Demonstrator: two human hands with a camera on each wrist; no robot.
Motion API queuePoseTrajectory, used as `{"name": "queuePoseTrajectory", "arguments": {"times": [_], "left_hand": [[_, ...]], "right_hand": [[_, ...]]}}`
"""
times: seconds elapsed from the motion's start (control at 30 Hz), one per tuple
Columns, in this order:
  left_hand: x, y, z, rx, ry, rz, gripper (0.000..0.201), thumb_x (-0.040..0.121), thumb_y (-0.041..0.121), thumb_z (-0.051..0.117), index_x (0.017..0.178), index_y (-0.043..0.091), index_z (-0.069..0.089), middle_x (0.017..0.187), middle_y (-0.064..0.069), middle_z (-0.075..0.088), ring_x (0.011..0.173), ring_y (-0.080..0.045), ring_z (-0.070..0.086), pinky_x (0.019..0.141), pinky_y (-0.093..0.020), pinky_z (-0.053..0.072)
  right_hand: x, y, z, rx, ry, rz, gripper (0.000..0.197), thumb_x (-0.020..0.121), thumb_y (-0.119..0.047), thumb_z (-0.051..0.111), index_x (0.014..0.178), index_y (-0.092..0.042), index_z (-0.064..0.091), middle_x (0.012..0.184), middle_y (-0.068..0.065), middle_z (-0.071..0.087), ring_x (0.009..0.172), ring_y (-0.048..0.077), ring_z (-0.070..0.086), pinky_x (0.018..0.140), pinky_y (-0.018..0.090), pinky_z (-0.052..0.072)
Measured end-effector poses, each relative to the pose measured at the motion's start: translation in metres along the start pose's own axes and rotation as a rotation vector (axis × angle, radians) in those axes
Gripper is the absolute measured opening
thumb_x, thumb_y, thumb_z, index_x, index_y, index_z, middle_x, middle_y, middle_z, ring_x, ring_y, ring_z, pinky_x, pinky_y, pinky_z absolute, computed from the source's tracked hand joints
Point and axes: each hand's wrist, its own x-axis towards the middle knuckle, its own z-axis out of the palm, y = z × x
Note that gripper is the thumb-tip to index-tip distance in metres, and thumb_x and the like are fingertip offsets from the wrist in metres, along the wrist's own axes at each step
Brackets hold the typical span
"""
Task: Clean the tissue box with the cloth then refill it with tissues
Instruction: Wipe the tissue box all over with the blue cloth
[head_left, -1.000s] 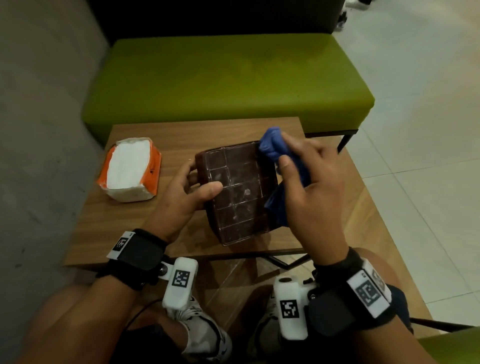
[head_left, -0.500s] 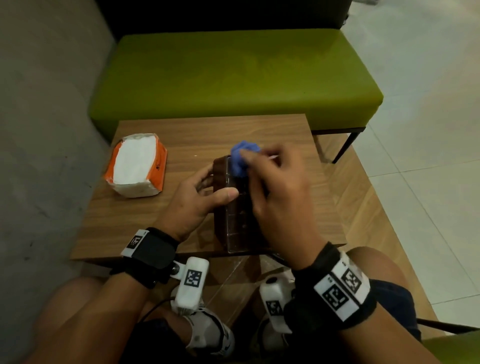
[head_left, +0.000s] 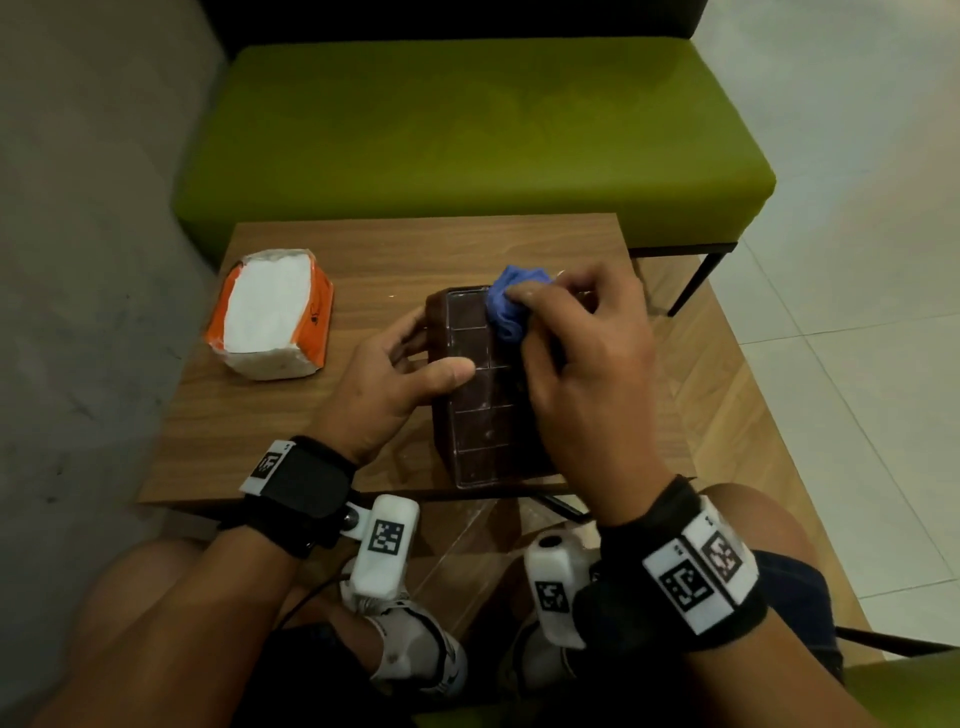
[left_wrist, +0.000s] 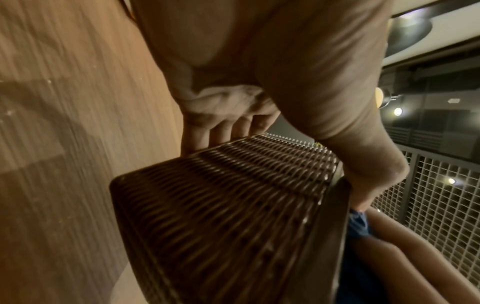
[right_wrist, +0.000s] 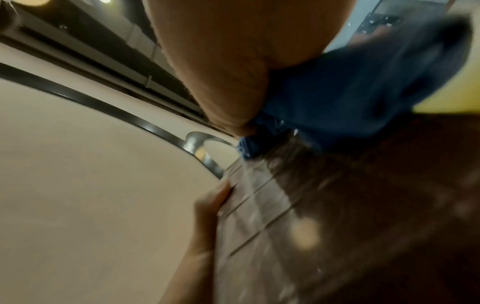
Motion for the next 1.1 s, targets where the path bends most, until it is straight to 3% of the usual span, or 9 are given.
{"name": "queuePoseTrajectory", "arguments": {"times": [0.1, 0.27, 0.33, 0.43, 0.6, 0.7, 0.77, 0.9, 1.1], "left_hand": [[0.003, -0.002, -0.004, 0.018, 0.004, 0.015, 0.076, 0.078, 0.036, 0.084, 0.149, 0.028, 0.060, 0.144, -0.001, 0.070, 0.138, -0.021, 0.064, 0.106, -0.047, 0.058], [0.002, -0.003, -0.001, -0.015, 0.034, -0.009, 0.079, 0.075, 0.039, 0.084, 0.149, 0.030, 0.059, 0.140, -0.002, 0.073, 0.130, -0.024, 0.070, 0.088, -0.035, 0.063], [0.004, -0.001, -0.002, -0.005, 0.038, 0.008, 0.081, 0.074, 0.040, 0.084, 0.150, 0.028, 0.059, 0.141, -0.003, 0.072, 0.131, -0.023, 0.069, 0.092, -0.038, 0.063], [0.004, 0.000, -0.002, 0.022, 0.030, 0.012, 0.077, 0.074, 0.041, 0.087, 0.147, 0.033, 0.062, 0.142, -0.001, 0.072, 0.135, -0.023, 0.066, 0.108, -0.052, 0.057], [0.003, 0.006, 0.002, 0.055, -0.001, 0.029, 0.077, 0.077, 0.038, 0.084, 0.149, 0.028, 0.059, 0.143, 0.000, 0.071, 0.136, -0.019, 0.066, 0.110, -0.049, 0.056], [0.001, 0.009, -0.002, 0.048, 0.020, 0.026, 0.077, 0.073, 0.040, 0.087, 0.145, 0.034, 0.061, 0.142, 0.002, 0.072, 0.134, -0.018, 0.067, 0.113, -0.055, 0.054], [0.000, 0.007, 0.000, 0.041, 0.020, 0.030, 0.080, 0.076, 0.038, 0.086, 0.150, 0.028, 0.059, 0.143, -0.001, 0.071, 0.136, -0.021, 0.066, 0.111, -0.057, 0.055], [-0.002, 0.007, 0.005, 0.059, -0.019, 0.034, 0.074, 0.078, 0.032, 0.084, 0.148, 0.027, 0.059, 0.143, -0.001, 0.071, 0.138, -0.019, 0.064, 0.115, -0.054, 0.053], [-0.003, 0.008, 0.006, 0.044, -0.023, 0.026, 0.071, 0.078, 0.034, 0.084, 0.145, 0.033, 0.060, 0.143, 0.000, 0.071, 0.136, -0.019, 0.066, 0.110, -0.048, 0.057]], "right_hand": [[-0.012, -0.010, 0.002, -0.030, -0.132, -0.124, 0.019, 0.099, -0.007, 0.065, 0.115, -0.006, 0.075, 0.113, 0.016, 0.057, 0.103, 0.025, 0.053, 0.082, 0.034, 0.048], [-0.006, 0.005, -0.003, -0.058, -0.058, -0.006, 0.020, 0.097, -0.007, 0.066, 0.115, -0.009, 0.076, 0.113, 0.013, 0.057, 0.103, 0.023, 0.053, 0.082, 0.032, 0.046], [-0.012, -0.002, 0.000, -0.054, -0.117, -0.071, 0.020, 0.098, -0.007, 0.066, 0.115, -0.007, 0.076, 0.112, 0.015, 0.057, 0.101, 0.023, 0.053, 0.081, 0.028, 0.044], [-0.017, 0.000, -0.003, -0.043, -0.133, -0.096, 0.020, 0.098, -0.008, 0.066, 0.115, -0.007, 0.077, 0.111, 0.016, 0.057, 0.101, 0.025, 0.055, 0.079, 0.034, 0.048], [-0.016, -0.008, 0.001, 0.009, -0.093, -0.072, 0.023, 0.098, -0.009, 0.068, 0.118, -0.008, 0.078, 0.111, 0.016, 0.057, 0.101, 0.024, 0.054, 0.082, 0.025, 0.044], [-0.013, 0.003, -0.008, -0.049, -0.116, -0.067, 0.024, 0.097, -0.012, 0.067, 0.119, -0.011, 0.078, 0.111, 0.015, 0.057, 0.101, 0.023, 0.054, 0.082, 0.022, 0.039], [-0.012, 0.000, -0.008, -0.047, -0.102, -0.042, 0.022, 0.097, -0.011, 0.068, 0.117, -0.011, 0.078, 0.109, 0.014, 0.056, 0.099, 0.021, 0.052, 0.080, 0.019, 0.037], [-0.014, -0.010, -0.005, -0.014, -0.166, -0.116, 0.021, 0.098, -0.013, 0.066, 0.115, -0.008, 0.078, 0.110, 0.017, 0.056, 0.101, 0.027, 0.055, 0.079, 0.032, 0.049], [-0.011, -0.010, -0.005, -0.026, -0.105, -0.051, 0.022, 0.097, -0.014, 0.068, 0.116, -0.011, 0.078, 0.110, 0.015, 0.057, 0.100, 0.022, 0.054, 0.081, 0.022, 0.039]]}}
